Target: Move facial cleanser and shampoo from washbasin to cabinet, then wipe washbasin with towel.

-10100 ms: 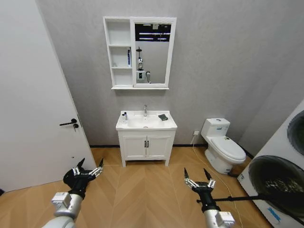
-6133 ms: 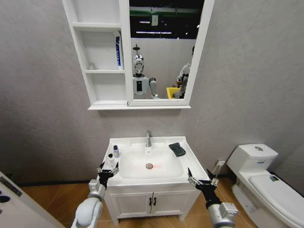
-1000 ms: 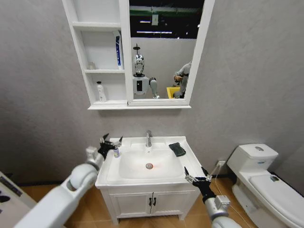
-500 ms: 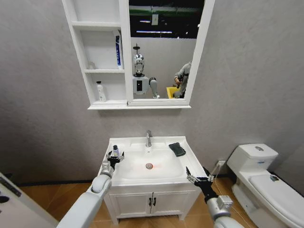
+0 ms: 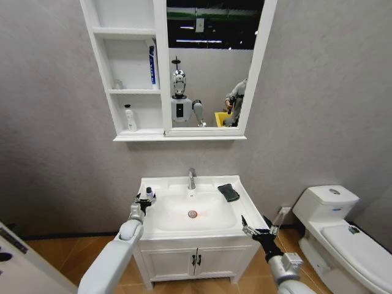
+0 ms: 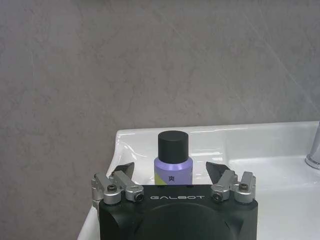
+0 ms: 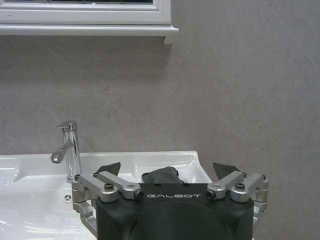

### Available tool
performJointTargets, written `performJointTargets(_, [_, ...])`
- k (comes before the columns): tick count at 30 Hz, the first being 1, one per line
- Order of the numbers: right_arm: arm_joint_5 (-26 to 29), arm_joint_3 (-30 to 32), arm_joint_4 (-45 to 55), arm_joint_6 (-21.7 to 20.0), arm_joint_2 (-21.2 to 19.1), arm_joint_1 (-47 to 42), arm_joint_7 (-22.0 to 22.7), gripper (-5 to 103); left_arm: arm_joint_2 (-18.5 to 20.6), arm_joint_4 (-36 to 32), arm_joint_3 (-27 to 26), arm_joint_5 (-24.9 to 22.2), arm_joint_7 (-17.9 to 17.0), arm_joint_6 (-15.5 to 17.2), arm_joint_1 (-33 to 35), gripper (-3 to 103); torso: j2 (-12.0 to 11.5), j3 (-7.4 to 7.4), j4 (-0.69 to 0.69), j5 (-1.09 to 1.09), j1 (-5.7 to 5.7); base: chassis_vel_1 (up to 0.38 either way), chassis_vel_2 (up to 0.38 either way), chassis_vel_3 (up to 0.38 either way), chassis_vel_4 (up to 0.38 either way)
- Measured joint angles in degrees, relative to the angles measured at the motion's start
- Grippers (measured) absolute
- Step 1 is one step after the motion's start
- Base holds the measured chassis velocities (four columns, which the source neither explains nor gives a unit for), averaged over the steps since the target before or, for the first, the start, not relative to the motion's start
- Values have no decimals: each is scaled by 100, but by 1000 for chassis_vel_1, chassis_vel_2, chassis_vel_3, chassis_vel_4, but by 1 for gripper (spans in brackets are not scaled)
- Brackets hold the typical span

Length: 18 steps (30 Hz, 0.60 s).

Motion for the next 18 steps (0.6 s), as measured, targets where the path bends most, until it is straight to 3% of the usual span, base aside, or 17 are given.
performJointTargets(1, [0,0,0,0,0,0,0,100,0,0,0,0,0,0,0,82,0,0,0,0,0,0,0,0,0])
performJointTargets(3, [35,26,0,0,-22,0,1,100,-63,126,6,13,82,6,-57,71,0,0,0,0,0,0,0,0,0])
performJointTargets(4, [35,26,0,0,-22,0,1,100,-63,126,6,13,82,6,-57,71,0,0,0,0,0,0,0,0,0])
performJointTargets(6, [57,42,-11,2,-34,0,2,100,-147,276,5,6,125,-5,-120,60,0,0,0,0,0,0,0,0,0])
performJointTargets(7, [57,42,-11,2,-34,0,2,100,-147,276,5,6,125,-5,-120,60,0,0,0,0,0,0,0,0,0])
performJointTargets(11, [79,55,-44,13,-43,4,1,100,-245,433,-14,-101,154,-20,-194,44,0,0,0,1,0,0,0,0,0])
performJointTargets(18, [91,55,-114,38,-52,30,2,100,-198,424,-34,-110,245,-57,-204,42,0,0,-1,-1,0,0,0,0,0])
